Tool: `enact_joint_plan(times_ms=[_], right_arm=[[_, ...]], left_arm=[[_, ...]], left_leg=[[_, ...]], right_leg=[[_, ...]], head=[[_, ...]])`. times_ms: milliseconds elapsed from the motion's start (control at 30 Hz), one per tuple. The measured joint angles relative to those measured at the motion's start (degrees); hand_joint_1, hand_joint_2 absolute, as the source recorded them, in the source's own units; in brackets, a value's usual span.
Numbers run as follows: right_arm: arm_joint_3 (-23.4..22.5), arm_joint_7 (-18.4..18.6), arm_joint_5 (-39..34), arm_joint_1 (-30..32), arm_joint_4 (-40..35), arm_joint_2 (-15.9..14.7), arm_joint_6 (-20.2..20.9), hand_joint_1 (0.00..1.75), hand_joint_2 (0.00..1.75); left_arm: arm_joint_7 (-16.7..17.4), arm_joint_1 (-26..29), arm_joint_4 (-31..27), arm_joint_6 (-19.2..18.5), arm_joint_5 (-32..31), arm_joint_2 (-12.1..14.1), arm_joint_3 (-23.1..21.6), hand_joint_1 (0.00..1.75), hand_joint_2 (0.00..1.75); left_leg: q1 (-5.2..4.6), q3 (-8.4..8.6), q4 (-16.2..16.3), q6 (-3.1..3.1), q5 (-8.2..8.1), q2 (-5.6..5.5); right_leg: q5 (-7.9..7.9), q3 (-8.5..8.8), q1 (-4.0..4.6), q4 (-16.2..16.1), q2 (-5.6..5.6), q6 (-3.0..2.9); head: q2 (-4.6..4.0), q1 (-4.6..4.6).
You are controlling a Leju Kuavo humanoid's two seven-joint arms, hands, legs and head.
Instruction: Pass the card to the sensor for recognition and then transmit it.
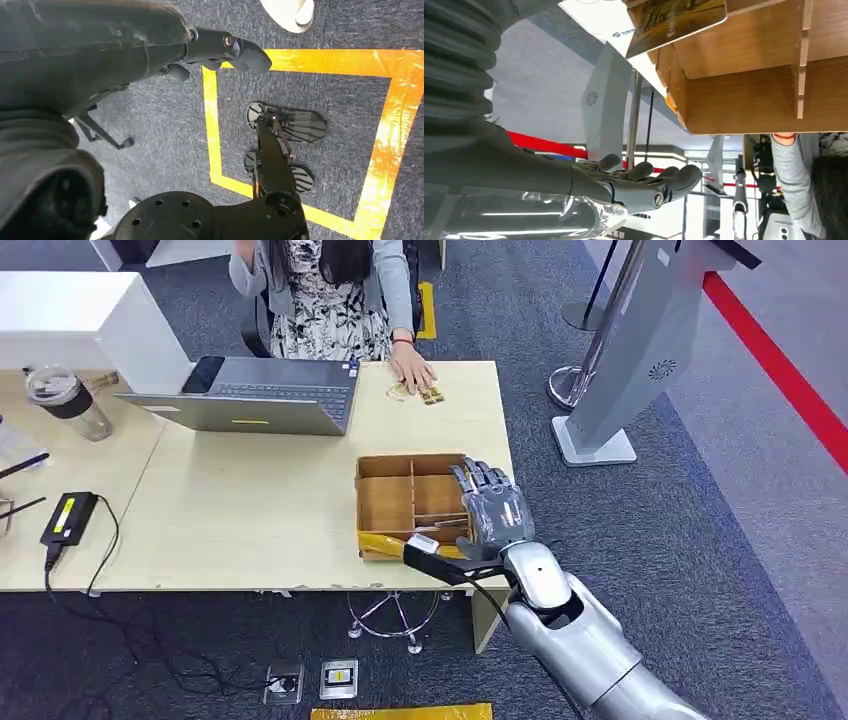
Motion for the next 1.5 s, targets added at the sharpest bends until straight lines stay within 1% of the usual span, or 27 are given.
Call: enact_joint_plan(times_ms=[533, 1067, 1100, 1133, 1167, 1333, 1367, 1400, 1500], right_arm=[[0.0, -0.2, -0.5, -1.0, 4.0, 1.4, -0.5, 0.00, 1.75], [0.0, 0.0, -0.7, -1.5, 6.2, 1.4, -0.5, 0.00, 1.75], [0.0, -0.1, -0.7, -1.5, 6.3, 1.4, -0.5, 0.10, 1.75], [0.0, -0.2, -0.7, -1.5, 6.3, 1.4, -0.4, 1.64, 1.75], [0.0, -0.3, -0.7, -1.6, 6.4, 1.4, -0.5, 1.75, 1.75], [0.1, -1.7, -1.0, -2.1, 7.3, 1.6, -0.1, 1.75, 1.75], [0.1, -1.9, -1.2, -2.2, 7.6, 1.8, -0.1, 0.16, 1.75], [0.1, -2.1, -1.2, -2.3, 7.8, 1.9, -0.1, 0.00, 1.75], [0.2, -2.5, -1.7, -2.6, 8.6, 2.3, -0.7, 0.00, 1.75]], left_arm=[[0.0, 0.0, 0.0, -0.1, -0.9, 0.0, 0.0, 0.00, 0.00], [0.0, 0.0, 0.0, 0.0, -1.4, 0.0, 0.0, 0.00, 0.00], [0.0, 0.0, 0.0, 0.0, -1.4, 0.0, 0.0, 0.00, 0.00], [0.0, 0.0, 0.0, 0.0, -1.4, 0.0, 0.0, 0.00, 0.00], [0.0, 0.0, 0.0, 0.0, -1.4, 0.0, 0.0, 0.00, 0.00], [0.0, 0.0, 0.0, 0.1, -1.6, 0.0, 0.0, 0.00, 0.00], [0.0, 0.0, 0.0, 0.1, -1.6, 0.0, 0.0, 0.00, 0.00], [0.0, 0.0, 0.0, 0.1, -1.6, 0.0, 0.0, 0.00, 0.00], [0.0, 0.0, 0.0, 0.2, -1.6, 0.0, 0.0, 0.00, 0.00]], left_leg=[[0.00, 0.00, 0.0, 0.00, 0.00, 0.00], [0.00, 0.00, 0.0, 0.00, 0.00, 0.00], [0.00, 0.00, 0.0, 0.00, 0.00, 0.00], [0.00, 0.00, 0.0, 0.00, 0.00, 0.00], [0.00, 0.00, 0.0, 0.00, 0.00, 0.00], [0.00, 0.00, 0.0, 0.00, 0.00, 0.00], [0.00, 0.00, 0.0, 0.00, 0.00, 0.00], [0.00, 0.00, 0.0, 0.00, 0.00, 0.00], [0.00, 0.00, 0.0, 0.00, 0.00, 0.00]], right_leg=[[0.00, 0.00, 0.00, 0.0, 0.00, 0.00], [0.00, 0.00, 0.00, 0.0, 0.00, 0.00], [0.00, 0.00, 0.00, 0.0, 0.00, 0.00], [0.00, 0.00, 0.00, 0.0, 0.00, 0.00], [0.00, 0.00, 0.00, 0.0, 0.00, 0.00], [0.00, 0.00, 0.00, 0.0, 0.00, 0.00], [0.00, 0.00, 0.00, 0.0, 0.01, 0.00], [0.00, 0.00, 0.00, 0.0, 0.00, 0.00], [0.00, 0.00, 0.00, 0.0, -0.01, 0.00]], head=[[0.00, 0.00], [0.00, 0.00], [0.00, 0.00], [0.00, 0.00], [0.00, 0.00], [0.00, 0.00], [0.00, 0.00], [0.00, 0.00], [0.00, 0.02]])
